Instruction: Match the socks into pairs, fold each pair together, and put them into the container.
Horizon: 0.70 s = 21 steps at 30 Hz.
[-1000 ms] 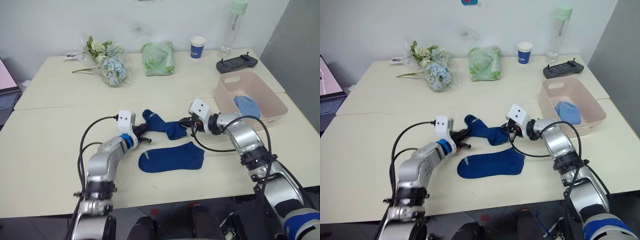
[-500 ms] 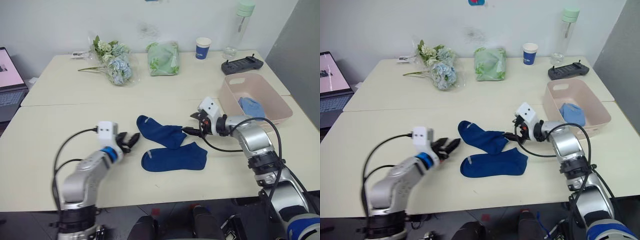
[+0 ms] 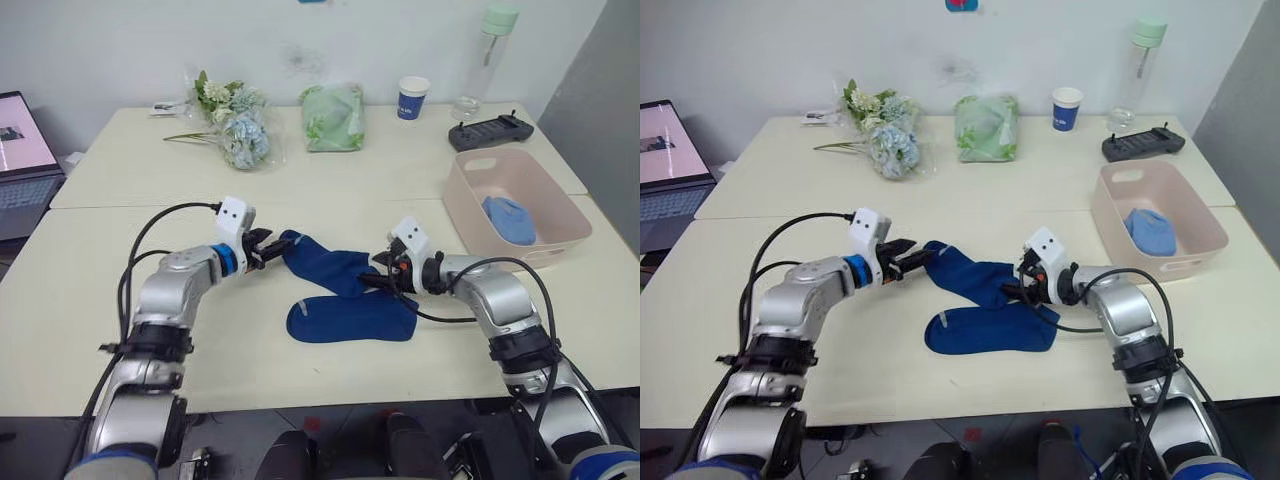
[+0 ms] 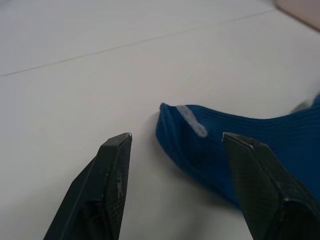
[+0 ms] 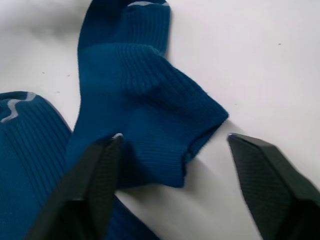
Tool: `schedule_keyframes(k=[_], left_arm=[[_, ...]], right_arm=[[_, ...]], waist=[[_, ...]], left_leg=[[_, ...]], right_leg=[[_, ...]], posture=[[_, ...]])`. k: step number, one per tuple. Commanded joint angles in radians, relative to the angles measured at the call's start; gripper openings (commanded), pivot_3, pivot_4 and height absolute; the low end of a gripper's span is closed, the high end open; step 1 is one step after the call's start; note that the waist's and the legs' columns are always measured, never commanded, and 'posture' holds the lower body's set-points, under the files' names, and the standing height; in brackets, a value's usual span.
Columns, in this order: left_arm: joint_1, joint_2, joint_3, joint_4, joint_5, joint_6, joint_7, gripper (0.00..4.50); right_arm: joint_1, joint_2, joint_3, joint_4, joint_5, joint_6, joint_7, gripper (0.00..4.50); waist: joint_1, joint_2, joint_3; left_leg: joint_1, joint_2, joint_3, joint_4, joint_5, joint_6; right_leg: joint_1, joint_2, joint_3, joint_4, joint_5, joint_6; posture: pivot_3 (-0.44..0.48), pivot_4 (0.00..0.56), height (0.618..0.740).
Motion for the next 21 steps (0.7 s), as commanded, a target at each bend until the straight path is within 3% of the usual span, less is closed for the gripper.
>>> schedule_keyframes(k=[1, 6, 8, 13, 21], left_arm=[[-0.047, -0.016, -0.012, 0.077, 0.025, -0.076, -0.043, 2.11], [-0.039, -0.013, 0.009, 0.067, 0.012, -0.054, -0.06, 0.62], [-0.03, -0.003, 0.018, 0.056, 0.011, -0.047, -0.061, 0.02], [0.011, 0.005, 0.053, -0.031, -0.02, 0.009, -0.044, 0.02], [0.195, -0.111, 0.173, -0.377, -0.091, 0.147, 0.2, 0.02]], right_arm=[[-0.007, -0.016, -0.007, -0.031, 0.013, -0.015, -0.002, 2.17], [-0.019, -0.039, -0.021, -0.026, 0.017, -0.027, 0.001, 0.48], [-0.03, -0.044, -0.036, -0.012, 0.022, -0.039, -0.002, 0.0], [-0.055, -0.065, -0.053, 0.012, 0.027, -0.061, 0.002, 0.0], [-0.088, -0.121, -0.084, 0.065, 0.04, -0.083, 0.028, 0.0]], waist=[[-0.004, 0.0, 0.0], [-0.017, 0.0, 0.0], [-0.017, 0.0, 0.0], [-0.017, 0.0, 0.0], [-0.014, 0.0, 0.0]], left_leg=[[0.0, 0.0, 0.0, 0.0, 0.0, 0.0], [0.0, 0.002, 0.0, -0.001, 0.0, 0.0], [0.0, 0.002, 0.0, 0.0, 0.0, 0.0], [0.0, 0.002, 0.0, 0.0, 0.0, 0.0], [0.0, 0.004, 0.0, 0.0, 0.0, 0.0]], right_leg=[[0.0, 0.0, 0.0, 0.0, 0.0, 0.0], [-0.001, 0.0, 0.0, 0.0, 0.0, 0.0], [-0.001, 0.0, 0.001, 0.0, 0.0, 0.0], [-0.001, 0.0, 0.001, 0.0, 0.0, 0.0], [-0.001, -0.001, 0.001, 0.0, 0.0, 0.0]], posture=[[0.0, 0.15, 0.74], [0.0, 0.15, 0.74], [0.0, 0.15, 0.74], [0.0, 0.15, 0.74], [0.0, 0.15, 0.74]])
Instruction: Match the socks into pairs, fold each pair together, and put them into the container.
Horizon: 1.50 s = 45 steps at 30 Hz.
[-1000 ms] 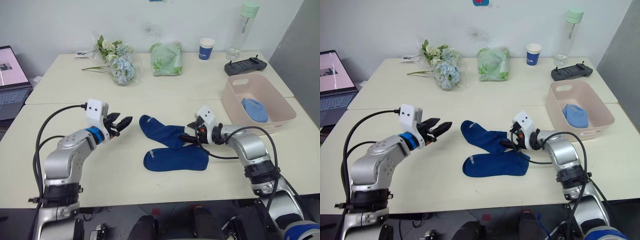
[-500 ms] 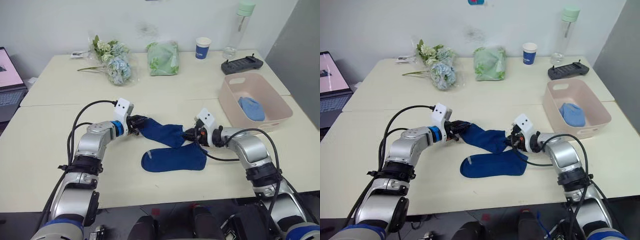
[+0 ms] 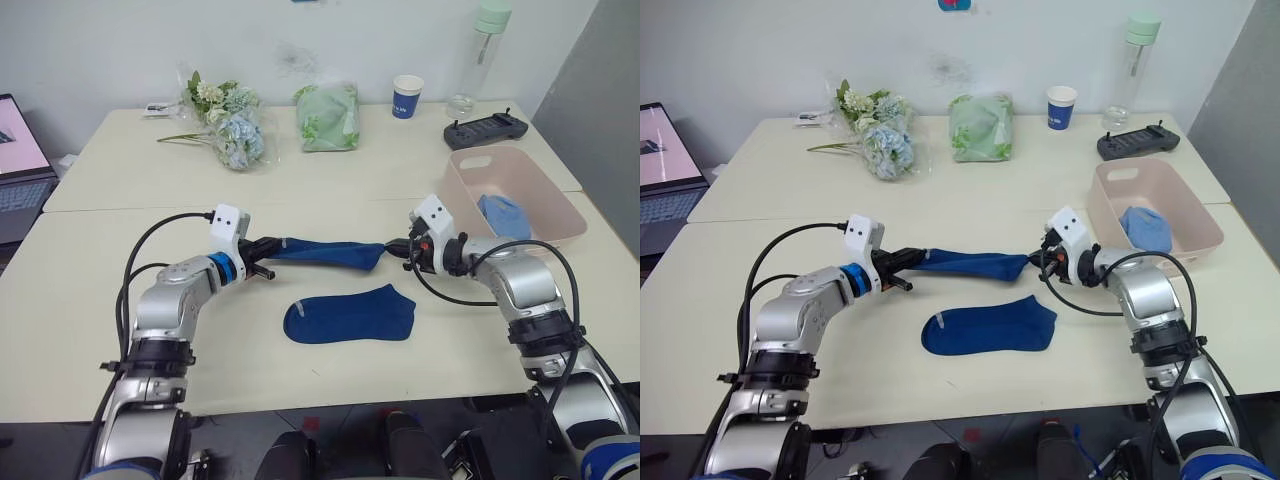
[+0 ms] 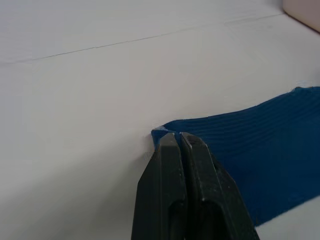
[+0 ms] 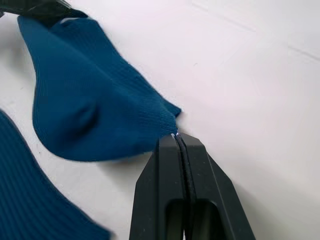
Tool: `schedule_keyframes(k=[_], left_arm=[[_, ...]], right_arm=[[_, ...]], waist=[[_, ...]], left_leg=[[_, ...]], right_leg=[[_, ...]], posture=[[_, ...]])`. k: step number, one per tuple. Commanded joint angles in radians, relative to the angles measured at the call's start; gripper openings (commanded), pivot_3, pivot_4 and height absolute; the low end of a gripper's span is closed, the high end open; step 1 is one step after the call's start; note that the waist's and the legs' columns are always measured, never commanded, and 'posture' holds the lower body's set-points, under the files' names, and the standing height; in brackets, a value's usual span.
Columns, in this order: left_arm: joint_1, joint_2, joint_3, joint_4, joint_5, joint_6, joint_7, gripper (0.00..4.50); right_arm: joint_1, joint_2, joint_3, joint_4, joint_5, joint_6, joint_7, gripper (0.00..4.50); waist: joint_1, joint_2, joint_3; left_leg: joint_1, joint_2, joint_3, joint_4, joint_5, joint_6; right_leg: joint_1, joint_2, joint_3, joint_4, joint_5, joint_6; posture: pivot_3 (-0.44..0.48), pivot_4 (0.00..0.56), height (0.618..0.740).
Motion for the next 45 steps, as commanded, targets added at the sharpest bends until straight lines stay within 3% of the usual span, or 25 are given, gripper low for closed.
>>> schedule_keyframes(k=[1, 5, 9, 10, 13, 18, 22, 29, 34, 35, 38, 43, 45], left_arm=[[0.054, -0.05, 0.042, -0.168, -0.045, 0.051, 0.097, 0.02], [0.15, -0.159, 0.017, -0.291, -0.055, 0.025, 0.171, 0.02], [0.189, -0.197, -0.012, -0.295, -0.017, 0.014, 0.221, 0.02], [0.211, -0.196, -0.026, -0.297, -0.005, 0.003, 0.22, 0.0], [0.257, -0.186, -0.055, -0.318, 0.002, -0.02, 0.201, 0.63], [0.279, -0.132, -0.022, -0.354, -0.031, 0.009, 0.177, 2.29], [0.215, -0.062, 0.04, -0.335, -0.096, 0.064, 0.141, 3.5], [0.1, -0.017, -0.048, -0.232, -0.054, 0.099, 0.105, 3.5], [0.107, 0.004, -0.099, -0.205, -0.02, 0.144, 0.107, 3.5], [0.118, 0.008, -0.099, -0.214, -0.022, 0.152, 0.105, 3.54], [0.141, 0.015, -0.09, -0.242, -0.03, 0.153, 0.101, 2.93], [0.174, 0.031, -0.056, -0.292, -0.057, 0.171, 0.094, 1.4], [0.181, 0.034, -0.047, -0.301, -0.062, 0.175, 0.091, 0.76]], right_arm=[[-0.018, -0.032, -0.036, -0.011, 0.021, -0.013, 0.015, 0.0], [-0.015, -0.077, -0.012, 0.002, 0.002, -0.027, 0.044, 0.0], [-0.002, -0.077, 0.009, -0.006, 0.01, -0.013, 0.059, 0.0], [0.0, -0.071, 0.007, -0.007, 0.013, -0.008, 0.056, 0.19], [0.005, -0.075, 0.014, -0.013, 0.015, -0.008, 0.071, 0.9], [-0.012, -0.056, -0.022, 0.009, 0.013, -0.018, 0.024, 2.71], [-0.038, 0.003, -0.047, 0.057, 0.01, -0.024, -0.045, 2.72], [-0.016, 0.034, -0.018, 0.101, -0.011, -0.039, -0.047, 2.72], [-0.002, 0.025, -0.017, 0.097, -0.014, -0.046, -0.047, 2.72], [0.004, 0.019, -0.018, 0.087, -0.011, -0.043, -0.044, 2.54], [0.019, 0.009, -0.023, 0.062, 0.001, -0.033, -0.035, 1.85], [0.037, 0.011, -0.025, 0.043, 0.008, -0.03, -0.038, 0.08], [0.039, 0.014, -0.023, 0.041, 0.009, -0.032, -0.041, 0.0]], waist=[[0.001, 0.0, 0.0], [0.008, 0.0, 0.0], [0.014, 0.0, 0.0], [0.014, 0.0, 0.0], [0.016, 0.0, 0.0], [0.024, 0.0, 0.0], [0.022, 0.0, 0.0], [0.026, 0.0, 0.0], [0.017, 0.0, 0.0], [0.015, 0.0, 0.0], [0.013, 0.0, 0.0], [0.014, 0.0, 0.0], [0.015, 0.0, 0.0]], left_leg=[[0.0, 0.0, 0.0, 0.0, 0.0, 0.0], [0.0, 0.0, 0.0, 0.0, 0.0, 0.0], [0.001, 0.0, 0.001, 0.0, 0.0, 0.0], [0.001, 0.0, 0.002, 0.0, 0.0, 0.0], [0.001, 0.0, 0.002, -0.001, 0.0, 0.0], [0.001, 0.0, 0.002, 0.0, 0.0, 0.0], [0.001, 0.0, 0.002, 0.0, 0.0, 0.0], [0.0, -0.001, 0.001, 0.0, 0.0, 0.0], [0.001, -0.001, 0.001, 0.0, 0.0, 0.0], [0.001, -0.001, 0.001, 0.0, 0.0, 0.0], [0.001, 0.0, 0.001, -0.001, 0.0, 0.0], [0.001, 0.0, 0.001, -0.001, 0.0, 0.0], [0.001, 0.0, 0.001, -0.001, 0.0, 0.0]], right_leg=[[0.0, 0.0, 0.0, 0.0, 0.0, 0.0], [0.0, -0.001, 0.001, 0.0, 0.0, 0.0], [0.001, 0.0, 0.001, 0.0, 0.0, 0.0], [0.001, 0.001, 0.001, 0.001, 0.0, 0.0], [0.001, 0.001, 0.001, -0.001, 0.0, 0.0], [0.001, 0.0, 0.001, 0.0, 0.0, 0.0], [0.001, 0.001, 0.001, 0.0, 0.0, 0.0], [0.001, 0.0, 0.0, -0.001, 0.0, 0.0], [0.001, 0.001, 0.0, -0.001, 0.0, 0.0], [0.001, 0.001, 0.0, -0.001, 0.0, 0.0], [0.001, 0.001, 0.0, 0.0, 0.0, 0.0], [0.001, 0.001, 0.001, 0.0, 0.0, 0.0], [0.001, 0.001, 0.001, 0.0, 0.0, 0.0]], posture=[[0.0, 0.15, 0.74], [0.0, 0.15, 0.74], [0.0, 0.15, 0.74], [0.0, 0.15, 0.74], [0.0, 0.15, 0.74], [0.0, 0.15, 0.74], [0.0, 0.15, 0.74], [0.0, 0.15, 0.74], [0.0, 0.15, 0.74], [0.0, 0.15, 0.74], [0.0, 0.15, 0.74], [0.0, 0.15, 0.74], [0.0, 0.15, 0.74]])
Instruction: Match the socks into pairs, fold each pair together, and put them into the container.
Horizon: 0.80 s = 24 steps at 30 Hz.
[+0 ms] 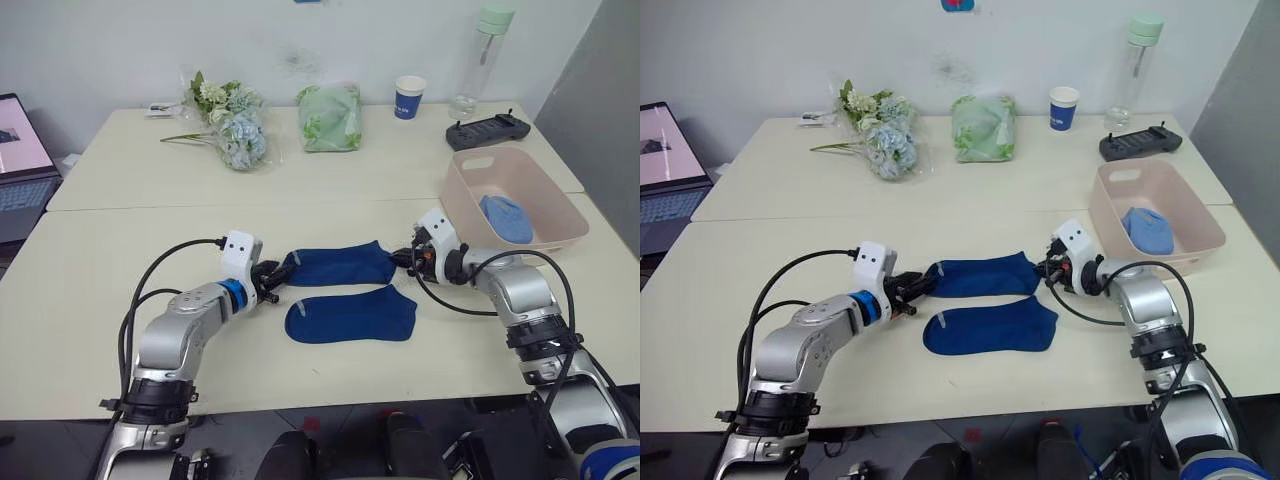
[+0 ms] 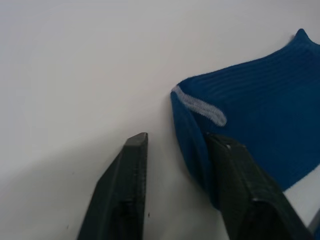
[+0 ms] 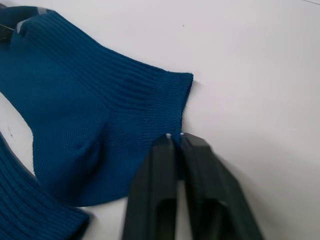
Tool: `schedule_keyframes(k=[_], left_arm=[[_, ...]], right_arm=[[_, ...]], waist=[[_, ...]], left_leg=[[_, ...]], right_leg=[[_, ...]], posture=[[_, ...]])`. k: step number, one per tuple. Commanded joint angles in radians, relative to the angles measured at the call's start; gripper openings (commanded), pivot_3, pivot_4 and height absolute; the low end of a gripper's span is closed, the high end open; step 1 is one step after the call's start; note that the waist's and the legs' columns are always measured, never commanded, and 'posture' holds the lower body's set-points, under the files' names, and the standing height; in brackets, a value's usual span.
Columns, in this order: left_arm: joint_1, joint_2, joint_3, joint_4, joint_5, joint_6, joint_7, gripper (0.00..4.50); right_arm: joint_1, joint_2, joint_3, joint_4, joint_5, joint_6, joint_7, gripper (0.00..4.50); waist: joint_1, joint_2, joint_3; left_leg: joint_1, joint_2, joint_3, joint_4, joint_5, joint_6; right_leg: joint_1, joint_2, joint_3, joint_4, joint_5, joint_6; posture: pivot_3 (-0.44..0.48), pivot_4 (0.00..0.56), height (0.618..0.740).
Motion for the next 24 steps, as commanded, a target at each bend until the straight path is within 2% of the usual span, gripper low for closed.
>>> schedule_keyframes(k=[1, 2, 3, 17, 24], left_arm=[[0.009, 0.016, 0.026, -0.044, -0.023, 0.01, -0.013, 0.45], [0.011, 0.018, 0.029, -0.046, -0.026, 0.012, -0.012, 0.13], [0.011, 0.019, 0.032, -0.046, -0.027, 0.014, -0.012, 0.03], [0.023, 0.012, 0.073, -0.066, -0.078, 0.015, -0.012, 0.03], [0.011, -0.025, 0.113, -0.151, -0.169, 0.042, -0.001, 0.03]], right_arm=[[0.005, -0.002, -0.016, -0.037, 0.013, -0.005, -0.004, 0.0], [0.004, -0.001, -0.016, -0.036, 0.013, -0.007, -0.004, 0.0], [0.003, -0.001, -0.017, -0.036, 0.013, -0.008, -0.004, 0.0], [-0.022, -0.02, -0.053, -0.037, 0.032, -0.004, 0.012, 0.0], [-0.02, -0.064, -0.123, -0.181, 0.126, 0.132, 0.013, 0.0]], waist=[[0.002, 0.0, 0.0], [0.002, 0.0, 0.0], [0.002, 0.0, 0.0], [0.004, 0.0, 0.0], [0.009, 0.0, 0.0]], left_leg=[[0.0, 0.0, 0.0, 0.0, 0.0, 0.0], [0.0, 0.0, 0.0, 0.0, 0.0, 0.0], [0.0, 0.0, 0.0, 0.0, 0.0, 0.0], [0.0, 0.0, 0.0, 0.0, 0.0, 0.0], [0.0, 0.001, 0.0, 0.0, 0.0, 0.0]], right_leg=[[0.0, 0.0, 0.0, 0.0, 0.0, 0.0], [0.0, 0.0, 0.0, 0.0, 0.0, 0.0], [0.0, 0.0, 0.0, 0.0, 0.0, 0.0], [0.0, 0.0, 0.0, 0.0, 0.0, 0.0], [0.0, -0.001, 0.0, -0.001, 0.0, 0.0]], posture=[[0.0, 0.15, 0.74], [0.0, 0.15, 0.74], [0.0, 0.15, 0.74], [0.0, 0.15, 0.74], [0.0, 0.15, 0.74]])
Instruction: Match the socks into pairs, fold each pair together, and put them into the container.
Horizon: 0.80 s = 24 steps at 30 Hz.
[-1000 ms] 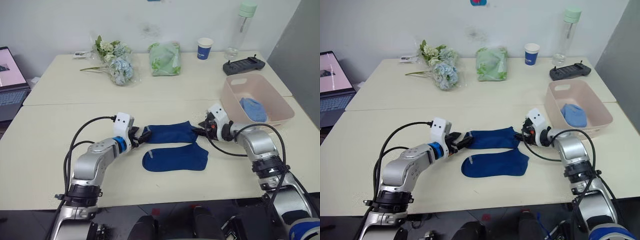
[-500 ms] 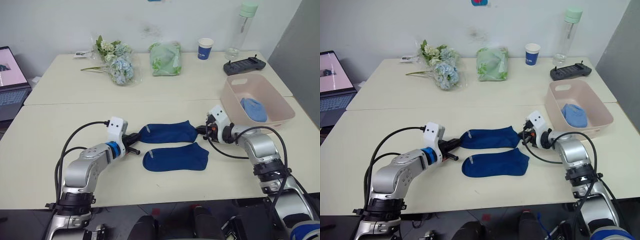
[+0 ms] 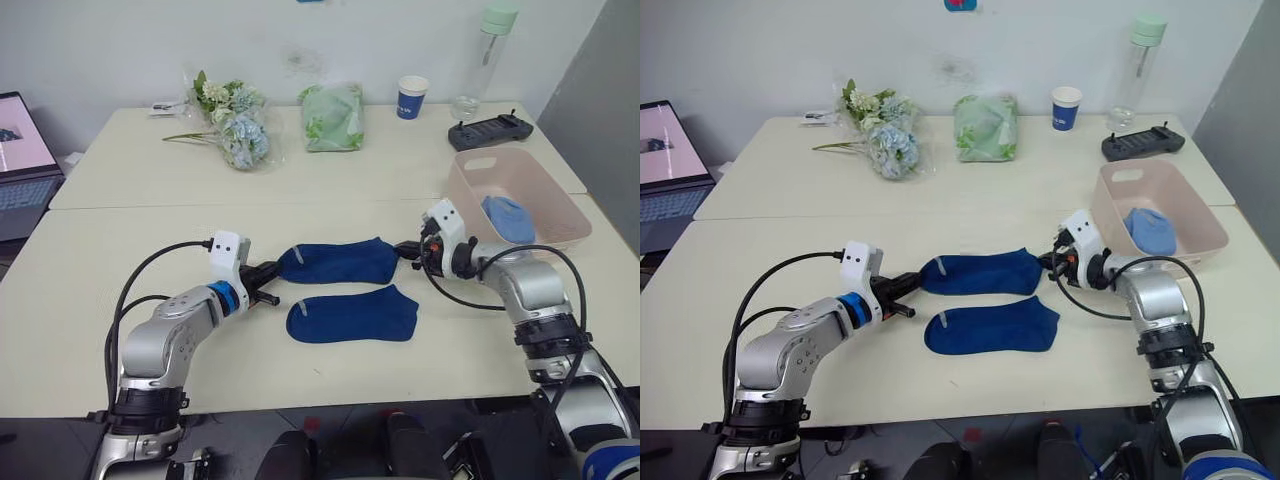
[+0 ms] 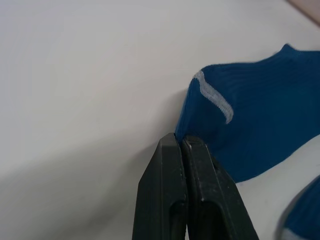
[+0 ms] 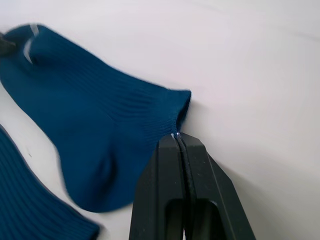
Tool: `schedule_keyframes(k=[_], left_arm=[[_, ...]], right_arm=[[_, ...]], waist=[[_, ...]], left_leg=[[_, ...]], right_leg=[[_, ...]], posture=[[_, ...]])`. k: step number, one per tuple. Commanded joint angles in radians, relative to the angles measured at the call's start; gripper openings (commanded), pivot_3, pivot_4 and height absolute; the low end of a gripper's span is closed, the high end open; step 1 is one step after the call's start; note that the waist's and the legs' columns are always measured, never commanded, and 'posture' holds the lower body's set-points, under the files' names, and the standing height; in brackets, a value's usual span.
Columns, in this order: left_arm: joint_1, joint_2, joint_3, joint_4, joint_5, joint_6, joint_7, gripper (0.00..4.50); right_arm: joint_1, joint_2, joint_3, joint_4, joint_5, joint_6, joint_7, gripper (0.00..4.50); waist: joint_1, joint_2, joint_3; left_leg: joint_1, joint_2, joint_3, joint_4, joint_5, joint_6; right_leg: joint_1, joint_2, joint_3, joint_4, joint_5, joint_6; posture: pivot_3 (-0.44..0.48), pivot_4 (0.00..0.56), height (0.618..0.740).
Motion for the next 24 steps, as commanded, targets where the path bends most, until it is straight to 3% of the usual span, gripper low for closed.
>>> schedule_keyframes(k=[1, 6, 10, 16, 24], left_arm=[[-0.013, -0.004, 0.046, -0.083, -0.058, 0.014, 0.008, 0.03], [-0.012, 0.004, 0.065, -0.142, -0.127, 0.074, 0.016, 0.03], [0.061, 0.024, 0.091, -0.273, -0.241, 0.185, 0.014, 0.03], [0.199, 0.075, 0.111, -0.376, -0.315, 0.239, 0.009, 0.03], [0.265, 0.092, 0.02, -0.377, -0.249, 0.164, 0.009, 0.03]], right_arm=[[-0.011, -0.036, -0.049, -0.089, 0.05, 0.049, 0.007, 0.0], [-0.001, -0.078, -0.068, -0.144, 0.09, 0.1, 0.013, 0.0], [0.034, -0.168, -0.137, -0.287, 0.215, 0.254, 0.059, 0.0], [0.105, -0.259, -0.199, -0.444, 0.383, 0.422, 0.093, 0.0], [0.248, -0.249, -0.142, -0.56, 0.418, 0.428, 0.024, 0.0]], waist=[[0.0, 0.0, 0.0], [0.0, 0.0, 0.0], [0.002, 0.0, 0.0], [0.002, 0.0, 0.0], [0.008, 0.0, 0.0]], left_leg=[[0.0, 0.0, 0.0, 0.0, 0.0, 0.0], [0.0, 0.0, 0.0, 0.0, 0.0, 0.0], [-0.001, 0.0, 0.0, 0.0, 0.0, 0.0], [0.0, 0.001, 0.001, 0.0, -0.001, 0.002], [0.001, 0.0, 0.001, 0.0, -0.001, 0.002]], right_leg=[[0.0, 0.0, 0.0, 0.0, 0.0, 0.0], [0.0, 0.0, 0.0, 0.0, 0.0, 0.0], [0.0, 0.0, 0.0, -0.001, 0.0, 0.0], [0.001, 0.0, 0.001, 0.0, 0.0, 0.0], [0.002, 0.0, 0.0, -0.001, 0.0, 0.0]], posture=[[0.0, 0.15, 0.74], [0.0, 0.15, 0.74], [0.0, 0.15, 0.74], [0.0, 0.15, 0.74], [0.0, 0.15, 0.74]])
